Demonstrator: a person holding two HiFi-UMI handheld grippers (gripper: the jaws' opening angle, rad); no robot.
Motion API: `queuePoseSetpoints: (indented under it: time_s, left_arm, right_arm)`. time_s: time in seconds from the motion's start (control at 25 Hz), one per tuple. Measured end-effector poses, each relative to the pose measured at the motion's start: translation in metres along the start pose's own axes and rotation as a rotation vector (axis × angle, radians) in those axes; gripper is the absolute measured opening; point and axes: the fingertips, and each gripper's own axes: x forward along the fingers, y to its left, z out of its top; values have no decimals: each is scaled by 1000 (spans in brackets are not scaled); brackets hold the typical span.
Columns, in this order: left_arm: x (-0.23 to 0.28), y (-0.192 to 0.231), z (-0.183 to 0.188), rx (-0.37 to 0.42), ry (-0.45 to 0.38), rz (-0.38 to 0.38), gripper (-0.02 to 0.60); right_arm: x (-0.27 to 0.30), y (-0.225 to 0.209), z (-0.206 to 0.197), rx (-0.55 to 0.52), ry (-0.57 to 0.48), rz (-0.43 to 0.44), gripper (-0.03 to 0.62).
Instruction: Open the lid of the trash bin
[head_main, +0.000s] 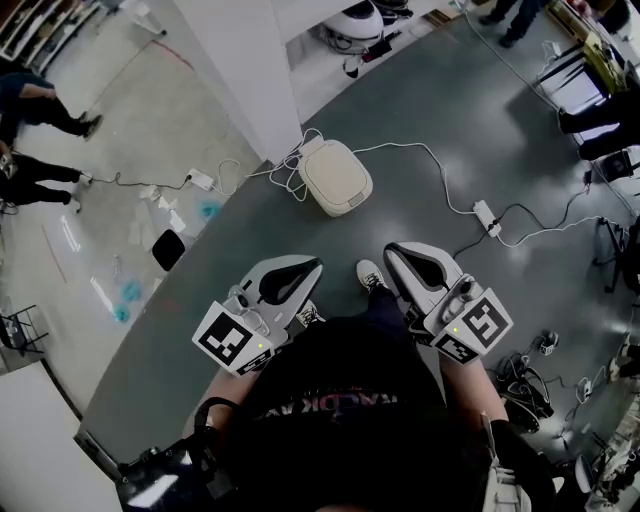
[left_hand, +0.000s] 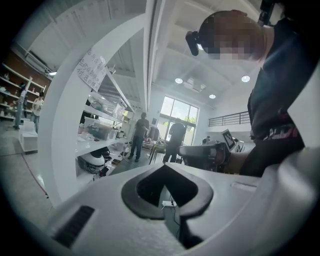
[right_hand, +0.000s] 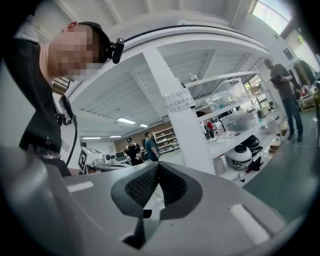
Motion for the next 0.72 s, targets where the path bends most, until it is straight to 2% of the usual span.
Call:
queuePoseSetpoints:
  time_s: [0.24,0.56,0.72]
  left_arm:
    - [-9,14,-23,-12,50,-26,1]
    - [6,15,-77,-68,159,-71,2]
    - [21,12,-83,-79,167,-87,1]
  right_arm:
    - [15,-8,-18,-93,59,-89,8]
    - [29,-38,-45,-21,51,-108,8]
    - [34,-74,-70,4,94,-121,35]
